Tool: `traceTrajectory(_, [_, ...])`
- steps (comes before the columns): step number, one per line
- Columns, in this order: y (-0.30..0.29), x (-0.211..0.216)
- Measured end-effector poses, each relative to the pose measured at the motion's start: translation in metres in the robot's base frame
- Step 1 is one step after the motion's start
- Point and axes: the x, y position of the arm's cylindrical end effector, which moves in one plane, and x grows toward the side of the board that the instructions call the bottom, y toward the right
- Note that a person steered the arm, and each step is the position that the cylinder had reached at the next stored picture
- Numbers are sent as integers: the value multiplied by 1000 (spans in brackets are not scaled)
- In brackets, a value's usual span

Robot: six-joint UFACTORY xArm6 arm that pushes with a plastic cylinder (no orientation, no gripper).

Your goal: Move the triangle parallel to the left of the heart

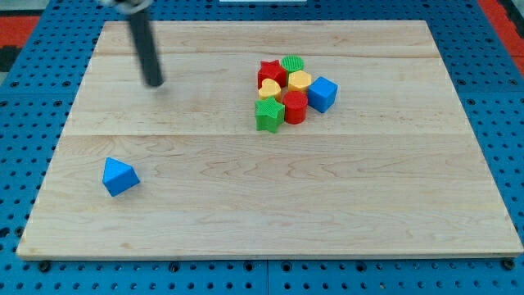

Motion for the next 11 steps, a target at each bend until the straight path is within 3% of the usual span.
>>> traceTrajectory(1, [-57, 26])
traceTrajectory(2, [-74, 108])
traceTrajectory(3, [-48, 153])
traceTrajectory(4, [21, 154])
traceTrajectory(5, [52, 95])
traceTrajectory(6, [57, 90])
traceTrajectory(7, [14, 62])
traceTrajectory(8, [-13, 69])
traceTrajectory(9, [-17, 51])
traceTrajectory(11, [51, -6])
